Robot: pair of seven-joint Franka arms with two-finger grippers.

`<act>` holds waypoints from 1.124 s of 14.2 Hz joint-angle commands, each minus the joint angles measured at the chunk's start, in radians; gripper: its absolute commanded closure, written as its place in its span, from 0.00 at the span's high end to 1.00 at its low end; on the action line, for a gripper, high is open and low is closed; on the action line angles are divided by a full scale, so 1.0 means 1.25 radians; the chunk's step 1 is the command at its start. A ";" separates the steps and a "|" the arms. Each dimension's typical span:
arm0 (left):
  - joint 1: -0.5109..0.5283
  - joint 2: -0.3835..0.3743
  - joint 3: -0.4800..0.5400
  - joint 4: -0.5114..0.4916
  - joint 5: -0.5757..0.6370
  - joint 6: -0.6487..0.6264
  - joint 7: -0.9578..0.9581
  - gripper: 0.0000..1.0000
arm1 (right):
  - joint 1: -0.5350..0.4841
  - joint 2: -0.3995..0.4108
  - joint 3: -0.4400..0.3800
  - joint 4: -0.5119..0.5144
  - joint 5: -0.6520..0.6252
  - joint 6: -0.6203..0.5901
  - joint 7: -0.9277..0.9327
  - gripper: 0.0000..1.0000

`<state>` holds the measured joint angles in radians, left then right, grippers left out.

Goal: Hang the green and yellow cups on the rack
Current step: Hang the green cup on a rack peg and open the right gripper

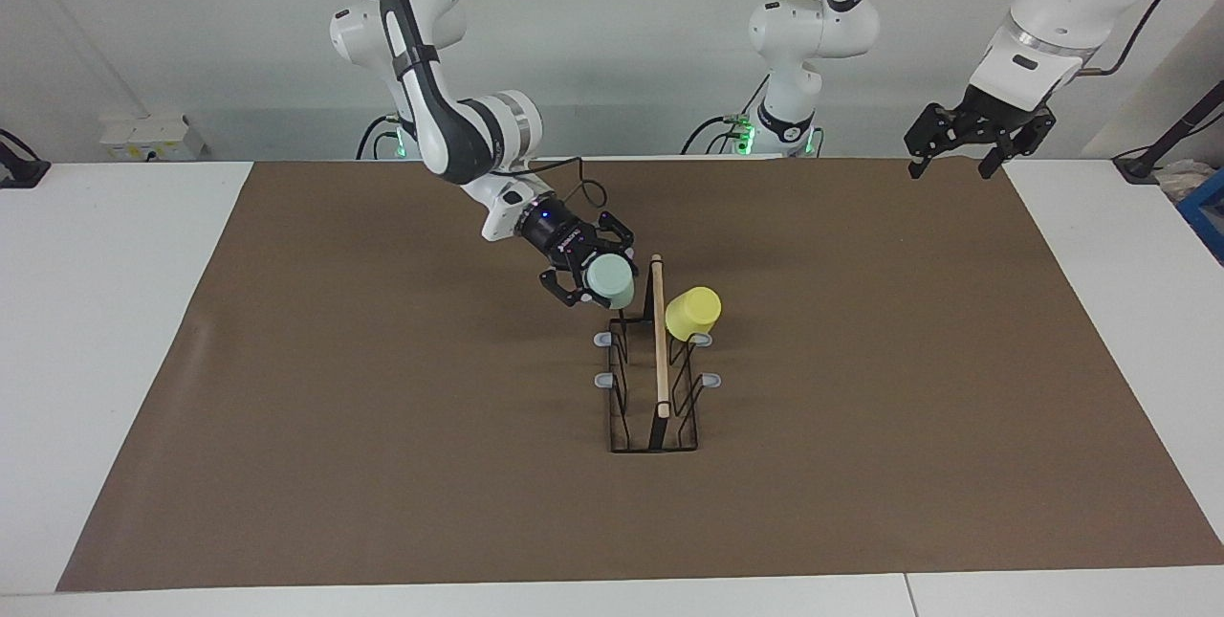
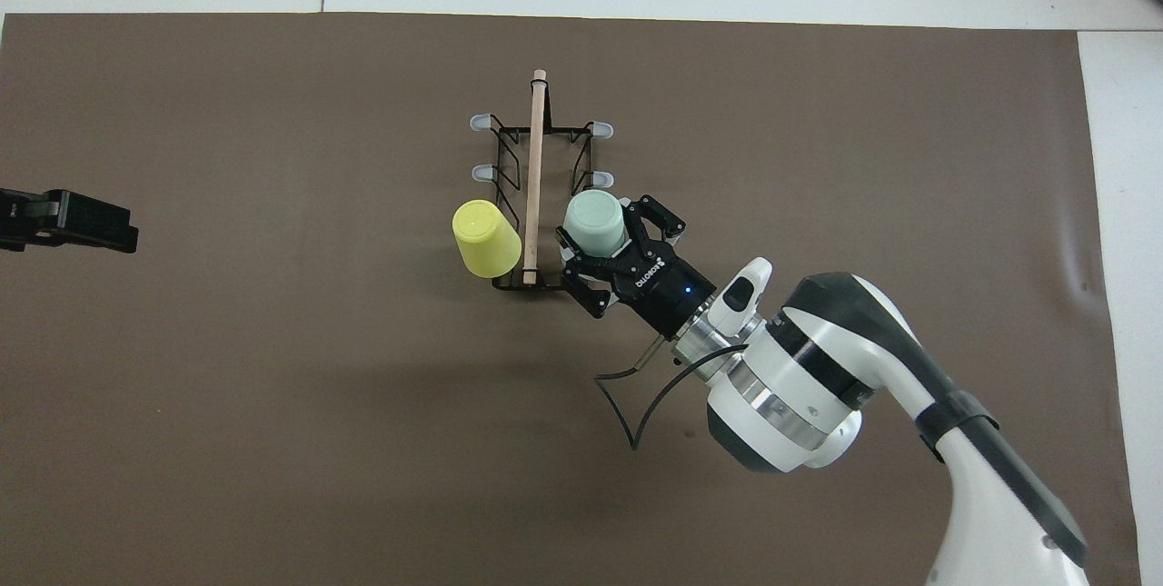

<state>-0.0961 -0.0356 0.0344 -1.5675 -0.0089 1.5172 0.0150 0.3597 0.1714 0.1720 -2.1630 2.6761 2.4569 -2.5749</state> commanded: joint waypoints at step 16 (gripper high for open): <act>0.005 -0.005 -0.005 -0.006 0.013 -0.006 -0.010 1.00 | -0.008 0.097 0.004 -0.018 0.214 -0.101 -0.159 1.00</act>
<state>-0.0961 -0.0356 0.0344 -1.5675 -0.0088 1.5171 0.0149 0.3494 0.2973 0.1612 -2.1800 2.6981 2.3217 -2.6458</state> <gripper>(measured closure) 0.000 0.207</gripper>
